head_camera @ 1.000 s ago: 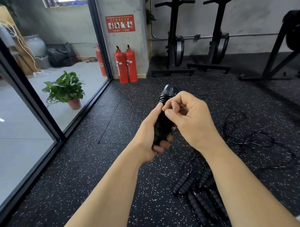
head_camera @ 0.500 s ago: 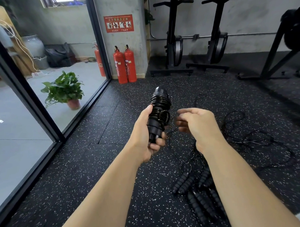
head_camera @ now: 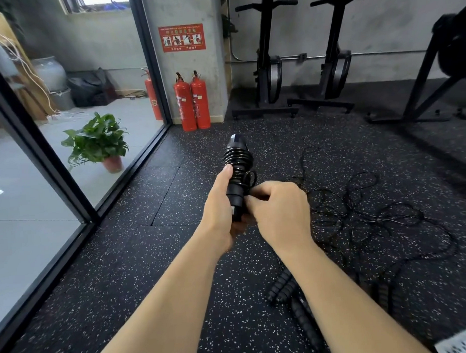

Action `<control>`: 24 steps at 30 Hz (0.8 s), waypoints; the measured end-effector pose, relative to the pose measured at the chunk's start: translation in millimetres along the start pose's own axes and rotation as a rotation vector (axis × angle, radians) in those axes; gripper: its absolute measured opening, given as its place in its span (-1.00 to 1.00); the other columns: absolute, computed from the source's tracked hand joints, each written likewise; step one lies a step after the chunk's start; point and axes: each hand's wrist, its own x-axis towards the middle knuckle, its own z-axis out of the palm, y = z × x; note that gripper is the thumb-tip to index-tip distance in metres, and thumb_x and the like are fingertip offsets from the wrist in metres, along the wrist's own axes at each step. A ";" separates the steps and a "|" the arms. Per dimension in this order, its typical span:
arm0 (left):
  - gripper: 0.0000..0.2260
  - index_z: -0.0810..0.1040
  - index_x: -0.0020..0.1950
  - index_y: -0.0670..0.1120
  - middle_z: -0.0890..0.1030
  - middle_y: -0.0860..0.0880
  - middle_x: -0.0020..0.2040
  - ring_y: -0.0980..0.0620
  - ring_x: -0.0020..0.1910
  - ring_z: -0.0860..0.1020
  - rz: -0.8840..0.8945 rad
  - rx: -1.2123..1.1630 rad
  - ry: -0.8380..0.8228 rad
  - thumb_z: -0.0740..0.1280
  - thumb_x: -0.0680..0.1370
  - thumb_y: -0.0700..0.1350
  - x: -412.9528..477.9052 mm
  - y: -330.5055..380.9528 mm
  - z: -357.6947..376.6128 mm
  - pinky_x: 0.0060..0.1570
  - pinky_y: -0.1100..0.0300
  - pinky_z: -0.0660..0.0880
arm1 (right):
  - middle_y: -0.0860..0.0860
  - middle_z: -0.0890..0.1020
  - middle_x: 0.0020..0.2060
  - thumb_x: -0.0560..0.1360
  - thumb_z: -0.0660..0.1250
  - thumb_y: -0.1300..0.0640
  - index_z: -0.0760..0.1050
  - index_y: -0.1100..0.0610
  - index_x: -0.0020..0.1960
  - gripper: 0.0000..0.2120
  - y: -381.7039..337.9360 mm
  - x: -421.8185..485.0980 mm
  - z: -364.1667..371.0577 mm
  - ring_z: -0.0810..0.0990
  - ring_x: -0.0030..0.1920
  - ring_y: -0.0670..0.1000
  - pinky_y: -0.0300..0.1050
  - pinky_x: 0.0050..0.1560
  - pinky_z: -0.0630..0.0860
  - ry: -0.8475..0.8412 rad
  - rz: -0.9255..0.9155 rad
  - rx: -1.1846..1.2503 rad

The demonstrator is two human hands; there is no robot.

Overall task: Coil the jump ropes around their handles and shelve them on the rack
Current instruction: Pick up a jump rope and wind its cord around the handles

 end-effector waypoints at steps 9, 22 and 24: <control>-0.55 0.60 -0.04 -0.08 0.51 -0.11 -0.30 0.04 -0.54 0.36 0.038 0.110 -0.021 0.20 0.57 0.28 -0.7 -2.0 -6.0 -0.65 0.34 0.15 | -0.10 0.62 -0.23 0.46 0.38 0.16 0.60 0.05 -0.03 -0.89 9.4 20.3 -9.9 0.59 -0.15 -0.03 -0.14 -0.18 0.47 0.034 0.058 0.101; -0.53 0.42 -0.28 -0.03 0.44 -0.05 -0.34 -0.06 -0.28 0.38 0.206 0.378 0.052 0.24 0.39 0.39 7.0 -4.1 -9.4 -0.49 0.19 0.19 | 0.00 0.67 -0.27 0.53 0.31 0.12 0.64 0.13 -0.10 -0.85 8.9 15.1 1.6 0.61 -0.23 0.07 0.05 -0.19 0.53 0.080 -0.138 0.018; -0.54 0.38 -0.31 -0.01 0.40 0.00 -0.40 -0.06 -0.27 0.36 0.209 0.400 0.048 0.24 0.38 0.39 5.9 -4.0 -9.1 -0.47 0.18 0.16 | 0.02 0.68 -0.25 0.54 0.28 0.15 0.63 0.12 -0.07 -0.85 10.0 14.4 4.3 0.60 -0.22 0.09 0.05 -0.18 0.52 0.127 -0.186 -0.060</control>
